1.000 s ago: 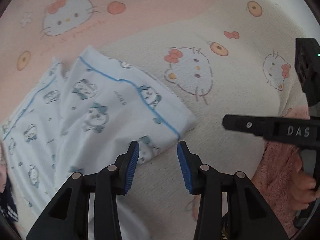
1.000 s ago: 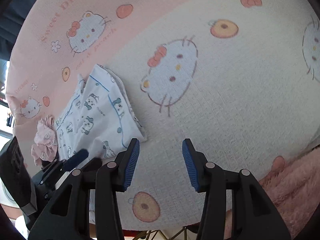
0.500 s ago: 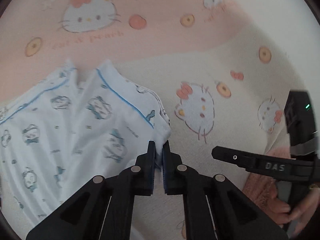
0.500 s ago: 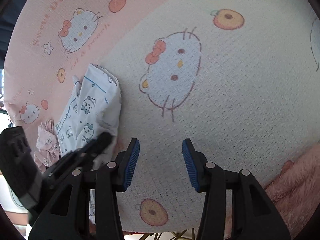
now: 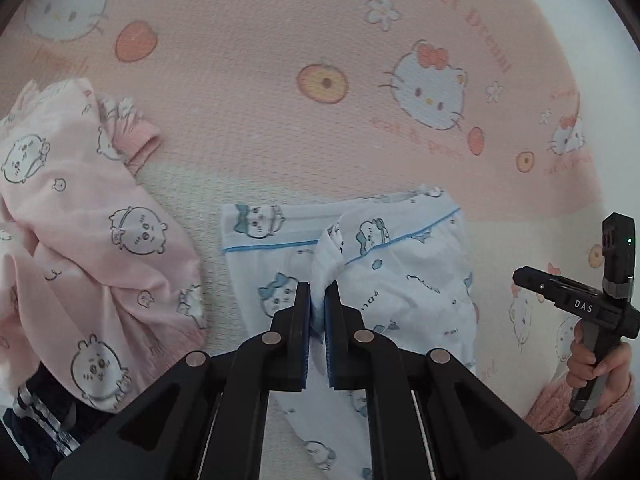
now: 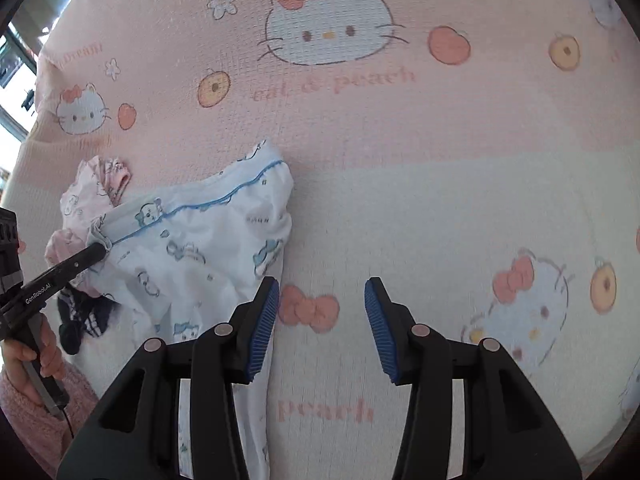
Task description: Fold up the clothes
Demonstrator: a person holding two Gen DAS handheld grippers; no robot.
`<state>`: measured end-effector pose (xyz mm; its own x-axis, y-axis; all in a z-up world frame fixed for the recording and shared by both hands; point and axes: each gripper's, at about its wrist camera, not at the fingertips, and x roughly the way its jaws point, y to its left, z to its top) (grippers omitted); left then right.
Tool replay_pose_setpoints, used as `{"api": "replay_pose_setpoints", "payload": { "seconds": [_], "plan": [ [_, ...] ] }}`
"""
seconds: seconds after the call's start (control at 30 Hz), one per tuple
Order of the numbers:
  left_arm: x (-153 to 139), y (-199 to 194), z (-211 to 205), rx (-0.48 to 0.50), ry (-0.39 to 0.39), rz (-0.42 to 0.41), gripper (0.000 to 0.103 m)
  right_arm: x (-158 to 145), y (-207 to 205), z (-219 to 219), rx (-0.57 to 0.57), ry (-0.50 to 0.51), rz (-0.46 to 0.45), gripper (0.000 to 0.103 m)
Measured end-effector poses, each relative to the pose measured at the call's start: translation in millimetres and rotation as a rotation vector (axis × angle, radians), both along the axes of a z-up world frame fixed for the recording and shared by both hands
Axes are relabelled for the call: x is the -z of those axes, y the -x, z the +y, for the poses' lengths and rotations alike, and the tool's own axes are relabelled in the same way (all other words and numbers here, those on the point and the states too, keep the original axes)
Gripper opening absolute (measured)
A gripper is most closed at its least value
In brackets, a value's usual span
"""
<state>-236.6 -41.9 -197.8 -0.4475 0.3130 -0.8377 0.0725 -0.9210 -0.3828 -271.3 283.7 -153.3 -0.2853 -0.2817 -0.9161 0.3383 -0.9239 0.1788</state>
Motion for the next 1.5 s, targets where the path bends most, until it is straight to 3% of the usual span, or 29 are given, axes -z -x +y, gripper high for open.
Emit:
{"api": "replay_pose_setpoints", "payload": {
  "seconds": [0.2,0.3,0.5,0.63,0.73,0.9,1.03,1.2,1.3,1.37,1.5],
  "plan": [
    [17.5,12.6,-11.3,0.026,0.014,-0.031,0.007,13.1,44.4,-55.8,-0.074,-0.043,0.04,0.046],
    [27.1,8.3,-15.2,0.007,0.023,-0.055,0.007,23.6,58.6,-84.3,-0.162,-0.034,0.06,0.046],
    [24.8,0.4,-23.1,-0.022,0.059,-0.084,0.007,55.1,62.9,-114.2,-0.323,0.047,-0.058,0.045],
    [19.4,1.9,-38.6,-0.051,-0.054,-0.087,0.007,53.0,43.7,-126.2,-0.447,0.202,-0.148,0.045],
    [18.4,3.7,-41.9,-0.05,-0.033,-0.08,0.007,49.9,45.0,-124.1,-0.441,0.235,-0.186,0.045],
    [30.4,10.5,-30.0,-0.004,-0.008,-0.076,0.007,43.1,70.2,-112.6,-0.325,0.199,-0.138,0.046],
    [32.5,22.1,-18.8,0.03,0.009,-0.032,0.007,70.4,69.6,-143.6,-0.487,0.01,-0.2,0.046],
    [32.2,30.8,-20.2,0.015,0.009,-0.016,0.007,73.6,69.5,-131.4,-0.563,-0.105,-0.24,0.042],
    [28.0,31.8,-20.2,0.012,-0.024,0.028,0.007,73.0,82.4,-99.7,-0.49,-0.208,-0.209,0.033],
    [22.9,32.0,-25.2,-0.02,-0.058,0.057,0.007,72.8,94.2,-78.8,-0.399,-0.238,-0.198,0.035],
    [15.4,31.4,-29.0,-0.038,-0.043,0.062,0.01,57.5,94.8,-63.8,-0.316,-0.205,-0.105,0.035]
  ]
}}
